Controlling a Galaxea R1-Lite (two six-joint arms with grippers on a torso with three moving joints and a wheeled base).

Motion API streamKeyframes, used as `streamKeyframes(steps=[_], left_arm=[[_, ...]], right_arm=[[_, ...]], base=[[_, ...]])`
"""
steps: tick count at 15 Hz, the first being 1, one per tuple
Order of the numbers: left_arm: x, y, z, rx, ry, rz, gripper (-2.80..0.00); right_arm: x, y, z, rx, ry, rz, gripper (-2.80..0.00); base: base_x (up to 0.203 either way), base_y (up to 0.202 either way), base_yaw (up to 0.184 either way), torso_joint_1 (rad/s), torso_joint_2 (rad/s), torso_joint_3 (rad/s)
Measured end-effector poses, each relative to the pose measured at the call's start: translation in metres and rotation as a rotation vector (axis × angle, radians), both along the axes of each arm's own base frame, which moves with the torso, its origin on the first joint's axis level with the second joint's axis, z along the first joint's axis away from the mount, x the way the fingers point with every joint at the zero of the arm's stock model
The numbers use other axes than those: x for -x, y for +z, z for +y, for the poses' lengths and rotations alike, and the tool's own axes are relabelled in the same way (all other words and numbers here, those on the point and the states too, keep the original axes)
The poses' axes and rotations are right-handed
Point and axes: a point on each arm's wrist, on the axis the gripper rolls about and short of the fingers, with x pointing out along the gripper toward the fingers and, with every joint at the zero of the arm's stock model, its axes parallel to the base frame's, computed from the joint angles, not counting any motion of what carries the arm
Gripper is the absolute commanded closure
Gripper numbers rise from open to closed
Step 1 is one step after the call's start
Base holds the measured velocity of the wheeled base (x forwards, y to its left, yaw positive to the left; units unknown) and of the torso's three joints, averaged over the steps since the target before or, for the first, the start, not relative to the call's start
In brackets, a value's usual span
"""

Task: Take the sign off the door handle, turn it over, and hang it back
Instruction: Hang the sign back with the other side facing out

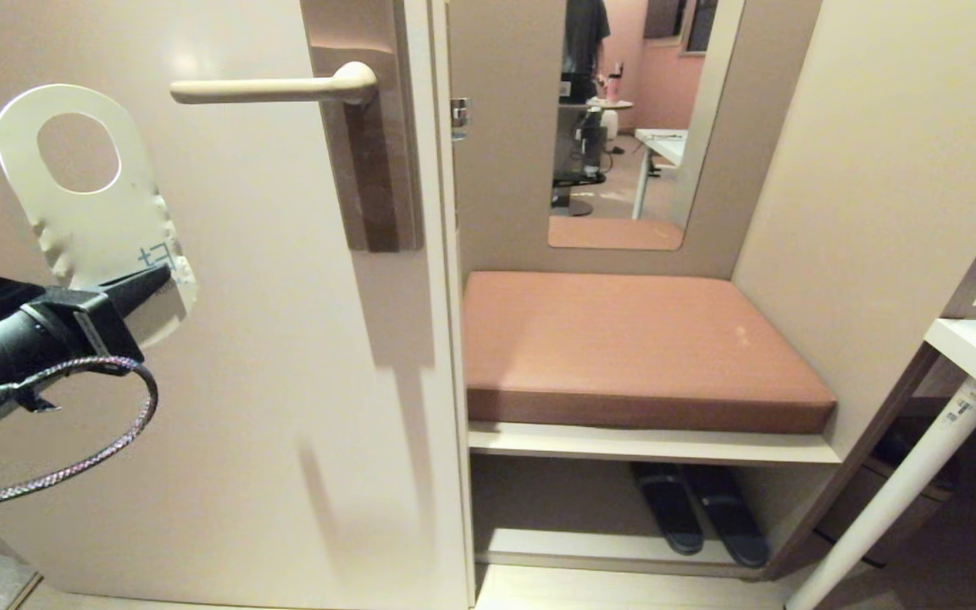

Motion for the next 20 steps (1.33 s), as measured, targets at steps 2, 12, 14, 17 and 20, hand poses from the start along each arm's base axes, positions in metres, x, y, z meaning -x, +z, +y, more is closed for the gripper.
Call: streamKeyframes(steps=[2,12,14,17,20], left_arm=[[-0.01,0.007,0.001,0.001,0.01,-0.013,0.0],[-0.039,0.019,-0.001,-0.036,0.016,-0.039,0.0],[-0.041,0.02,-0.001,-0.036,0.016,-0.04,0.0],[-0.045,0.02,-0.002,-0.037,0.016,-0.039,0.0],[-0.049,0.021,-0.002,-0.037,0.014,-0.042,0.0]], right_arm=[[0.0,0.0,0.0,0.0,0.0,0.0,0.0],[0.0,0.0,0.0,0.0,0.0,0.0,0.0],[0.0,0.0,0.0,0.0,0.0,0.0,0.0],[0.0,0.0,0.0,0.0,0.0,0.0,0.0],[0.0,0.0,0.0,0.001,0.0,0.0,0.0]], base=[[0.0,0.0,0.0,0.0,0.0,0.0],[0.0,0.0,0.0,0.0,0.0,0.0],[0.0,0.0,0.0,0.0,0.0,0.0],[0.0,0.0,0.0,0.0,0.0,0.0],[0.0,0.0,0.0,0.0,0.0,0.0]])
